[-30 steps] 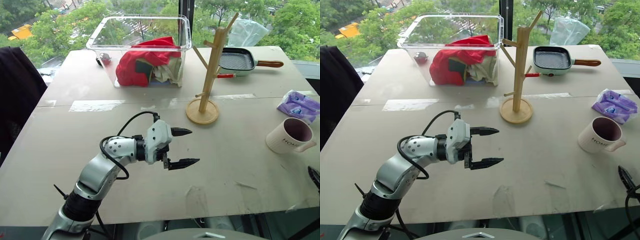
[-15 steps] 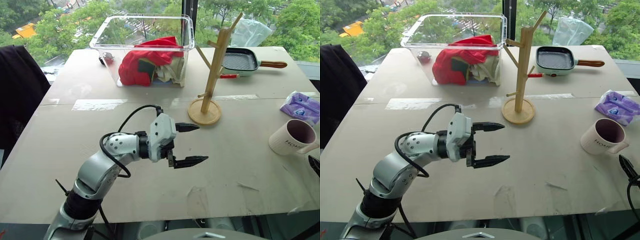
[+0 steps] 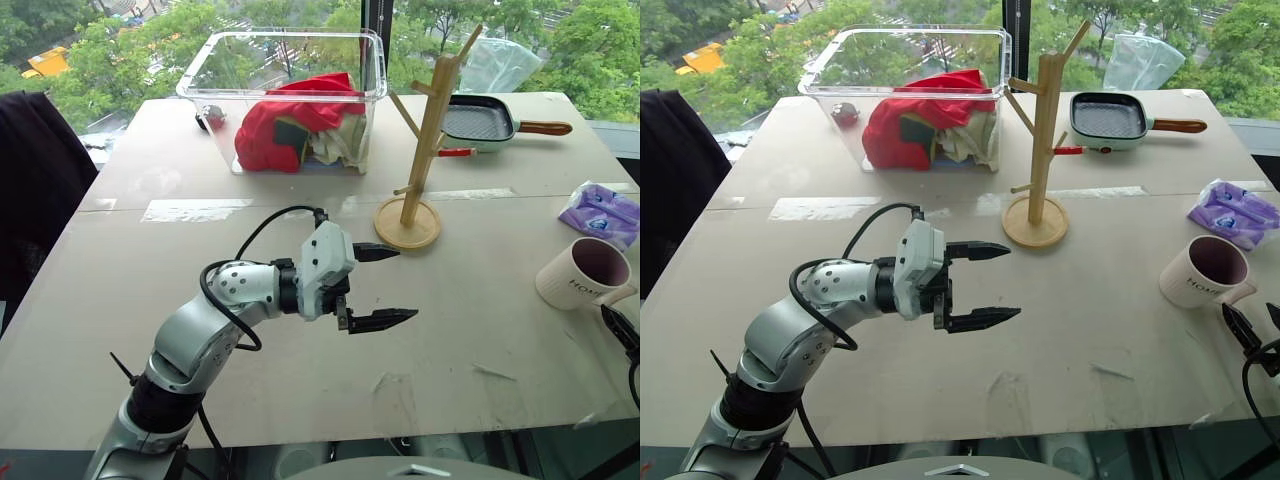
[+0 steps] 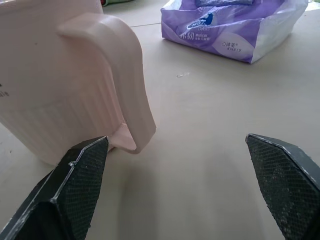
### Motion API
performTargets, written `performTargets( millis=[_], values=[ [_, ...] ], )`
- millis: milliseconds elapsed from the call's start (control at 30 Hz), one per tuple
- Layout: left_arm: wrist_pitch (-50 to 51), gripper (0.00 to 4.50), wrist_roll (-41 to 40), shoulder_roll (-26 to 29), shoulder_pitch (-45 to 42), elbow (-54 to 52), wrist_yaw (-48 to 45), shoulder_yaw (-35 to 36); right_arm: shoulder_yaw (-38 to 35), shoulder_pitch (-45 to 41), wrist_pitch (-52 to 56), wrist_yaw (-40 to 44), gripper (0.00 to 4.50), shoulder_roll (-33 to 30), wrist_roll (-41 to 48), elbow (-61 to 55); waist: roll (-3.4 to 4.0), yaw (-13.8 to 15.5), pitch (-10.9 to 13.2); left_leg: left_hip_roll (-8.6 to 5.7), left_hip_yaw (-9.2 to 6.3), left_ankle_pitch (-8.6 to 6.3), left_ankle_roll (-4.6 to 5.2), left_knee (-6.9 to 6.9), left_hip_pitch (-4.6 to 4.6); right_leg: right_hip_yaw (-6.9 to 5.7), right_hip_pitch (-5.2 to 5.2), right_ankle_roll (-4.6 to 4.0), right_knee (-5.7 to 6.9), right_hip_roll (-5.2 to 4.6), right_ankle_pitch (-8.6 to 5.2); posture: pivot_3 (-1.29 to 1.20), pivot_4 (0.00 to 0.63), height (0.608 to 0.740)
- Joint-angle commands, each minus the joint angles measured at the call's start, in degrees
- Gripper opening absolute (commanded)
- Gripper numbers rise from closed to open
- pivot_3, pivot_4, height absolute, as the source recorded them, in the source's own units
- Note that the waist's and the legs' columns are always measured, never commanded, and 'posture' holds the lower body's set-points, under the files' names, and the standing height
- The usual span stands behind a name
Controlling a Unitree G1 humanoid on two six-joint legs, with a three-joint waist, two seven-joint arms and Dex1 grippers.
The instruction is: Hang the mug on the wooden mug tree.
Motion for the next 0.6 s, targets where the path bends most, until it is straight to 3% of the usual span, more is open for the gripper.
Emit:
performTargets(
  millis=[33, 167, 200, 300, 467, 500, 600],
  values=[
    [-0.84, 4.50, -0.45, 0.34, -0.75, -2.49, -0.15, 0.78, 0.17, -1.90, -2.39, 0.74, 4.44, -0.64, -0.67, 2.15, 0.00, 0.00, 0.00, 0.00, 0.00, 0.00, 0.00, 0.00, 0.01, 0.00, 0.00, 0.00, 0.00, 0.00, 0.00, 0.00, 0.150, 0.740],
    [-0.92, 4.50, -0.27, 0.68, -0.72, -2.42, -0.41, 0.61, 1.95, -5.81, -4.17, 2.05, 4.44, -1.21, -2.11, 7.14, -0.01, -0.09, 0.01, 0.00, 0.02, 0.00, 0.00, 0.00, 0.01, 0.02, 0.00, 0.00, 0.00, -0.01, 0.01, 0.00, 0.150, 0.740],
    [-0.97, 4.50, -0.19, 0.74, -0.76, -2.33, -0.47, 0.56, 2.32, -6.81, -4.29, 2.14, 4.21, -1.07, -2.19, 7.85, 0.00, -0.08, 0.00, -0.01, 0.04, 0.00, 0.00, 0.00, 0.02, 0.03, 0.00, 0.00, 0.00, -0.01, 0.01, 0.00, 0.150, 0.740],
    [-1.05, 4.50, 0.06, 1.01, -0.84, -2.17, -0.51, 0.65, 3.38, -8.24, -4.36, 1.90, 3.20, -0.61, -2.31, 7.25, 0.00, -0.08, 0.00, 0.00, 0.03, 0.00, 0.00, 0.00, 0.02, 0.02, 0.00, 0.00, 0.00, 0.00, 0.01, 0.00, 0.150, 0.740],
    [-1.26, 4.50, 0.22, 1.37, 0.21, -2.62, 0.04, 0.81, 4.35, -7.70, -3.17, 0.53, 0.71, -0.03, -1.90, 3.42, 0.01, 0.07, 0.00, 0.01, -0.03, 0.00, 0.00, 0.00, -0.01, -0.02, 0.00, 0.05, 0.00, -0.01, 0.04, 0.00, 0.150, 0.740],
    [-1.36, 4.50, 0.28, 1.44, 0.51, -2.71, 0.16, 0.82, 4.48, -7.41, -2.81, 0.31, 0.04, 0.13, -1.77, 2.42, 0.01, 0.06, 0.00, 0.02, -0.03, 0.00, 0.00, 0.00, -0.01, -0.01, 0.00, 0.06, 0.00, -0.03, 0.04, 0.00, 0.150, 0.740],
    [-1.78, 4.50, 0.51, 1.37, 1.28, -2.82, 0.50, 0.82, 4.82, -6.49, -1.53, -0.64, 0.04, 0.42, -1.53, -0.97, 0.01, 0.04, 0.00, 0.04, -0.03, 0.00, 0.00, 0.00, -0.02, 0.00, -0.01, 0.06, -0.01, -0.03, 0.04, 0.00, 0.150, 0.740]
  ],
)
